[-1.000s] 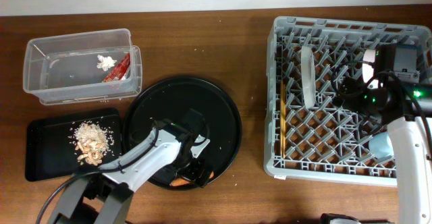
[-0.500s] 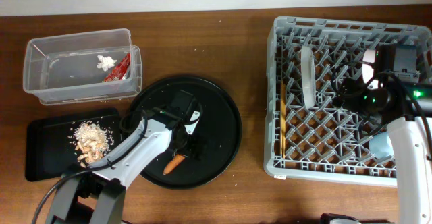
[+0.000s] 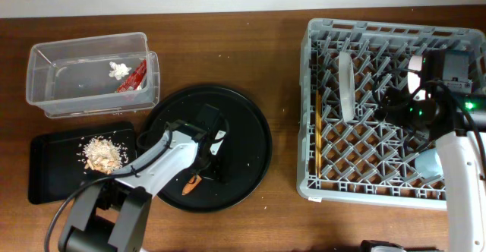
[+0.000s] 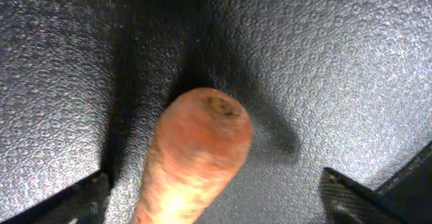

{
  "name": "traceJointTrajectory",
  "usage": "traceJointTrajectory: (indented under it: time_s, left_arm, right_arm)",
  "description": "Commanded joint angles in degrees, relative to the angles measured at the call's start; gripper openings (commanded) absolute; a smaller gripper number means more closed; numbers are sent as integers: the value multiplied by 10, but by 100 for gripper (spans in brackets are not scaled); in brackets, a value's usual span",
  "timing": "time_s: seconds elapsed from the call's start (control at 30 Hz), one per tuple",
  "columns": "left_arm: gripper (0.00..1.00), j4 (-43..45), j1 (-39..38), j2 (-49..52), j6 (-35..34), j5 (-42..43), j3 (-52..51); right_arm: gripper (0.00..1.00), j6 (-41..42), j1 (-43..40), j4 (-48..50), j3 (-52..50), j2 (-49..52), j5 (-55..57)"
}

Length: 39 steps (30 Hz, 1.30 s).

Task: Sort waste into correct bins and load items into the dishwasher rack
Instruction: 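Carry the carrot with the left gripper onto the small black tray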

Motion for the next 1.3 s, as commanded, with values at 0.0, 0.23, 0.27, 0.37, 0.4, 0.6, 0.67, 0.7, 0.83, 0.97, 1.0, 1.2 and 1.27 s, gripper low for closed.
traceJointTrajectory:
  time_s: [0.0,0.23,0.27,0.37,0.4,0.6,0.67,0.7,0.83,0.97,1.0,1.2,1.27]
  left_arm:
    - [77,1,2,5,-9,-3,-2]
    - [43,1,2,5,-9,-3,-2]
    - [43,1,2,5,-9,-3,-2]
    - [38,1,1,5,-9,-3,-2]
    - [36,1,1,5,-9,-3,-2]
    - [22,-1,1,5,-9,0,-2]
    - [34,-1,1,5,-9,0,-2]
    - [34,-1,1,5,-9,0,-2]
    - [16,-1,1,5,-9,-1,-2]
    - [0,-1,2,5,-9,-1,3]
    - [0,-3,2,4,-9,-1,10]
    - [0,-52,2,-36,-9,-72,92]
    - [0,-65,11,-57,-9,-98,118]
  right_arm:
    - [98,0,-2,-2,-1,-1,-1]
    - [98,0,-2,-2,-1,-1,-1]
    - [98,0,-2,-2,-1,-1,-1]
    - [98,0,-2,-2,-1,-1,-1]
    - [98,0,-2,-2,-1,-1,-1]
    - [98,0,-2,-2,-1,-1,-1]
    - [98,0,-2,-2,-1,-1,-1]
    - [98,0,-2,-2,-1,-1,-1]
    - [98,0,-2,-2,-1,-1,-1]
    - [98,0,-2,-2,-1,-1,-1]
    - [99,0,-2,-2,-1,-1,-1]
    - [98,0,-2,-2,-1,-1,-1]
    - [98,0,-2,-2,-1,-1,-1]
